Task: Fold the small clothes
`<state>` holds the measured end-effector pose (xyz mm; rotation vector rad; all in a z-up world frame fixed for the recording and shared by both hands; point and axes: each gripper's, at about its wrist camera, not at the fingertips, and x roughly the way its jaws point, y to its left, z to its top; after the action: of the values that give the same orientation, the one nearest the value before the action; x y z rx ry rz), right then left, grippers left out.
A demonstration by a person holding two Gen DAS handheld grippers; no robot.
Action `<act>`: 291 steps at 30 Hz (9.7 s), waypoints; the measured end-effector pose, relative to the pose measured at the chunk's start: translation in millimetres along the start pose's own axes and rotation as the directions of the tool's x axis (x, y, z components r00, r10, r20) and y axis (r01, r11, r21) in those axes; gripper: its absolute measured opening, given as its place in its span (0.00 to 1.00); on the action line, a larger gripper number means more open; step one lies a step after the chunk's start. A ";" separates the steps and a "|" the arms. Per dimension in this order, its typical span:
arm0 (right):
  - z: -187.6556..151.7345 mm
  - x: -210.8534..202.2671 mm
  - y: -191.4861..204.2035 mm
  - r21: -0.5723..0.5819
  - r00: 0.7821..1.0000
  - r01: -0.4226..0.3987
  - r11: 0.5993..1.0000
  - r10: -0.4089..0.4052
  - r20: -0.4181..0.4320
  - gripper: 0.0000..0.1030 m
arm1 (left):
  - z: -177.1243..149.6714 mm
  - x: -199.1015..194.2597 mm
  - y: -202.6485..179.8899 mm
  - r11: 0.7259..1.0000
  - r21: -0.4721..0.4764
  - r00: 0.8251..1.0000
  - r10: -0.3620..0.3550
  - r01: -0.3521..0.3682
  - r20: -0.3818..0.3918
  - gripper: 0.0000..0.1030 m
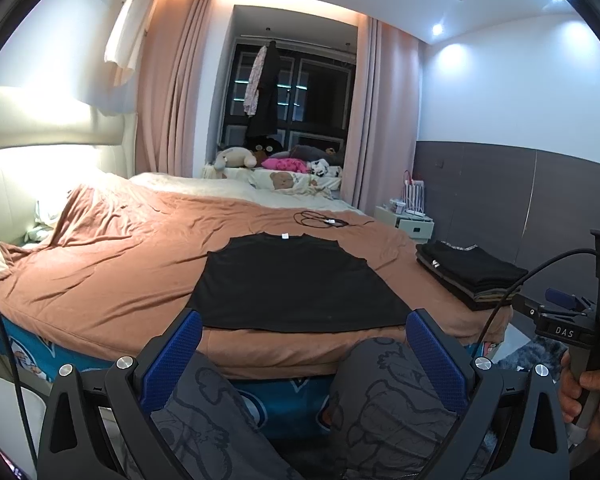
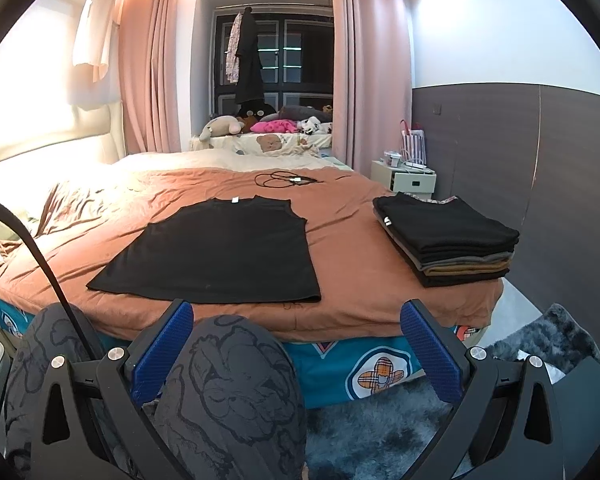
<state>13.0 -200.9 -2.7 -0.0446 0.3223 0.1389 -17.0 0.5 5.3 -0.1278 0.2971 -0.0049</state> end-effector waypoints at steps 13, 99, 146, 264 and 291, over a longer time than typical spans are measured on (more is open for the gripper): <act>-1.0 -0.6 1.9 -0.001 1.000 0.006 1.000 -0.006 0.004 1.00 | -1.0 -2.5 -0.6 1.000 -0.001 1.000 -0.008 0.008 0.004 1.00; 53.4 216.2 -13.5 0.060 0.962 -0.006 0.998 0.022 -0.274 1.00 | -15.4 192.1 151.4 0.962 -0.162 0.930 0.155 -0.218 -0.333 0.82; 39.5 330.0 -99.2 0.459 0.875 -0.126 0.879 0.317 -0.367 0.37 | -62.3 306.6 219.7 0.898 -0.324 0.840 0.084 -0.297 -0.536 0.28; 120.2 394.1 -84.8 0.428 0.929 -0.261 0.866 0.346 -0.133 0.02 | 108.7 369.6 236.2 0.928 -0.304 0.935 0.104 -0.213 -0.338 0.04; 140.2 531.4 -51.0 0.422 0.881 -0.073 0.904 0.257 -0.397 0.03 | 67.0 525.3 261.8 0.930 -0.192 0.810 0.155 -0.312 -0.565 0.05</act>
<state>563.2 -173.6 -38.0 0.3642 0.8124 0.2358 501.2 256.2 -117.4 -0.3716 0.8870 0.2564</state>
